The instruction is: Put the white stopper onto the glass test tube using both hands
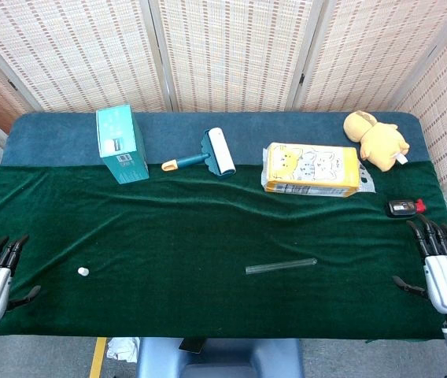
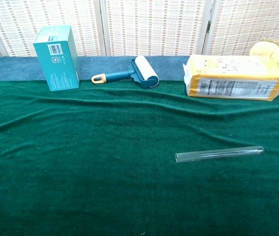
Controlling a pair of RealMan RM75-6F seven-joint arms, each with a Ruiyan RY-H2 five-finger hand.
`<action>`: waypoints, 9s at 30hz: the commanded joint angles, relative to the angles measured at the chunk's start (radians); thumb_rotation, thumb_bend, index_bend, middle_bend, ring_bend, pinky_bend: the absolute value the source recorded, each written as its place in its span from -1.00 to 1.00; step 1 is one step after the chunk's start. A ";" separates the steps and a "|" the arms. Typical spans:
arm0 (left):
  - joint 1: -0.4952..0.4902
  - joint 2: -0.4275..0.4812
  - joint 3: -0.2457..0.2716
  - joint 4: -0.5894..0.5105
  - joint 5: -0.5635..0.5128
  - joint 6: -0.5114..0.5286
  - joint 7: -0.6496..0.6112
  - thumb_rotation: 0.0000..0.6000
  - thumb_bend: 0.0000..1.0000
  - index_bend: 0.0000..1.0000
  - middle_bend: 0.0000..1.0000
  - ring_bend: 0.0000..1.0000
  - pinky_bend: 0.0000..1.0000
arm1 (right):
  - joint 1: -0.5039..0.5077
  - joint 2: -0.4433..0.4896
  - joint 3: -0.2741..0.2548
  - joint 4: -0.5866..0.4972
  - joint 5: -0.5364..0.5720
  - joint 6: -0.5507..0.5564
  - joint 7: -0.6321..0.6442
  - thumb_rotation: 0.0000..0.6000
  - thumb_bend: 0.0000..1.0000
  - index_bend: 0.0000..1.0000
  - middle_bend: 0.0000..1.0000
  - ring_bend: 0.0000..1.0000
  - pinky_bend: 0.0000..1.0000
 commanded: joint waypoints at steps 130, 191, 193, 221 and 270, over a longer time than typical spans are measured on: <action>-0.312 -0.298 -0.027 0.484 -0.115 -0.421 -0.159 1.00 -0.52 -1.00 -0.76 -0.89 -1.00 | -0.046 0.006 -0.009 -0.001 -0.047 0.071 0.049 0.81 -0.71 -1.00 -0.98 -0.92 -1.00; -0.347 -0.189 0.006 0.390 -0.122 -0.509 -0.165 1.00 -0.29 -0.08 1.00 0.86 0.73 | -0.044 0.014 -0.008 0.001 -0.056 0.067 0.059 0.81 -0.71 -1.00 -0.98 -0.88 -1.00; -0.349 -0.193 0.008 0.395 -0.122 -0.515 -0.165 1.00 -0.29 -0.08 1.00 0.86 0.73 | -0.043 0.015 -0.007 0.000 -0.055 0.066 0.058 0.82 -0.71 -1.00 -0.98 -0.88 -1.00; -0.354 -0.227 0.007 0.454 -0.133 -0.525 -0.189 1.00 -0.22 -0.02 1.00 0.85 0.73 | -0.042 0.012 -0.004 0.002 -0.048 0.063 0.061 0.81 -0.71 -1.00 -0.98 -0.86 -1.00; -0.319 -0.059 -0.004 0.158 -0.037 -0.359 -0.249 1.00 -0.11 0.18 1.00 0.85 0.73 | 0.256 0.012 -0.004 -0.193 0.009 -0.439 -0.044 0.98 -0.71 -0.40 0.53 0.82 0.90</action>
